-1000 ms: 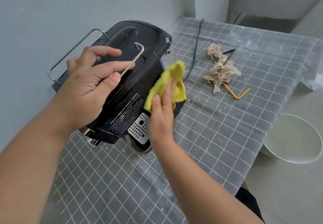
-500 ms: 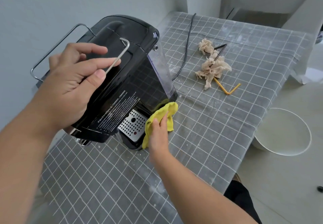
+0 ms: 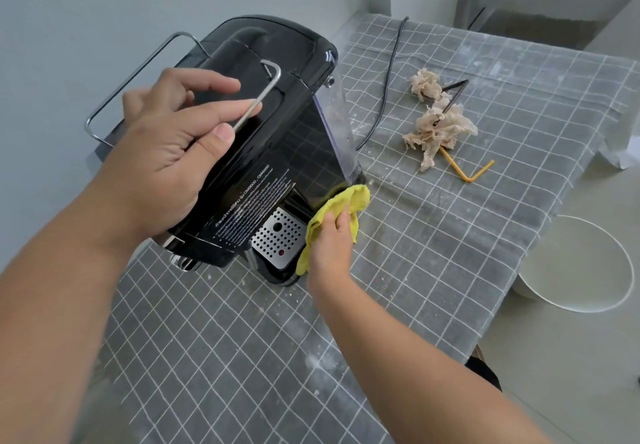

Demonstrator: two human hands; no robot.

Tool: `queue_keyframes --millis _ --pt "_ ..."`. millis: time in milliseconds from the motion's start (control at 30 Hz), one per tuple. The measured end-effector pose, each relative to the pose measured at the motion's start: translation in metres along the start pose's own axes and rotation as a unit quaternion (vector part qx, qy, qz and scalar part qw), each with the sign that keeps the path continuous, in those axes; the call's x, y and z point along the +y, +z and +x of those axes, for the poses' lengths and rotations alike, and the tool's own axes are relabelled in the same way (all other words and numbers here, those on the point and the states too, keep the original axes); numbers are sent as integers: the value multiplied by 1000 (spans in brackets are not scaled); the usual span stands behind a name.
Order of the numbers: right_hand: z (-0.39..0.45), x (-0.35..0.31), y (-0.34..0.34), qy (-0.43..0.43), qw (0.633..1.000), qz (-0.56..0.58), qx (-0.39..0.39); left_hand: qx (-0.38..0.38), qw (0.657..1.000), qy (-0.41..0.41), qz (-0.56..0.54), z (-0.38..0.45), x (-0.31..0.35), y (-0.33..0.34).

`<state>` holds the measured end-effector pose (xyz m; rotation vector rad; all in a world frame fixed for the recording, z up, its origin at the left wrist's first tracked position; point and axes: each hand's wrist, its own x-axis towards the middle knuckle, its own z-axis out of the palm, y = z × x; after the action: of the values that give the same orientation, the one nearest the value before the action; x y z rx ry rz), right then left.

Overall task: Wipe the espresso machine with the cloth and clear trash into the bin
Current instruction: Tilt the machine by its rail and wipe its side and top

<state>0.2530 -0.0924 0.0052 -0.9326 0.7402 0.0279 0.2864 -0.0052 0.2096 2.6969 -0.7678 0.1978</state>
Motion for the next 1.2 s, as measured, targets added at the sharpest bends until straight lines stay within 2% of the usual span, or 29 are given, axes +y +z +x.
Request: queue_keyframes --millis 33,100,200,300,333,367,433,500,533,600,667,733,867,900,967,1067,1200 --pt "-4 -9 4 -38 999 -3 -3 1 1000 3 2 0 0 0" --pt "-20 -33 20 -169 985 -20 -21 5 1000 16 10 2 0 1" --pt "-48 -55 45 -386 920 -40 -59 10 999 33 26 4 -2 1" --pt "-39 -41 45 -482 867 -78 -98 10 999 32 29 3 -1 0" --pt "-29 -35 39 -478 869 -87 -96 9 999 33 28 2 0 1" --pt "-17 -29 32 -447 887 -85 -77 9 999 33 26 2 1 1" --pt "5 -22 22 -297 953 -56 -3 15 999 30 25 1 2 1" --pt "20 -22 17 -164 985 -25 49 23 999 24 32 1 4 2" --pt "18 -27 19 -151 987 -16 54 26 999 20 35 1 4 2" --pt "2 -42 29 -224 974 -3 26 35 998 16 44 -1 5 3" --pt "-23 -55 43 -371 928 -17 -30 41 998 8 51 0 4 4" --pt "-41 -42 49 -476 871 -83 -88 43 998 -9 40 1 3 4" --pt "-57 41 32 -593 755 -195 -203 34 999 -35 21 1 1 4" --pt "-57 55 28 -606 741 -205 -207 29 999 -40 21 0 1 4" --pt "-52 48 32 -596 759 -197 -174 28 998 -41 26 0 1 3" --pt "-36 -19 50 -541 822 -158 -89 25 999 -40 24 1 -1 4" --pt "0 -93 48 -478 876 -66 -14 30 999 -39 18 -1 0 5"
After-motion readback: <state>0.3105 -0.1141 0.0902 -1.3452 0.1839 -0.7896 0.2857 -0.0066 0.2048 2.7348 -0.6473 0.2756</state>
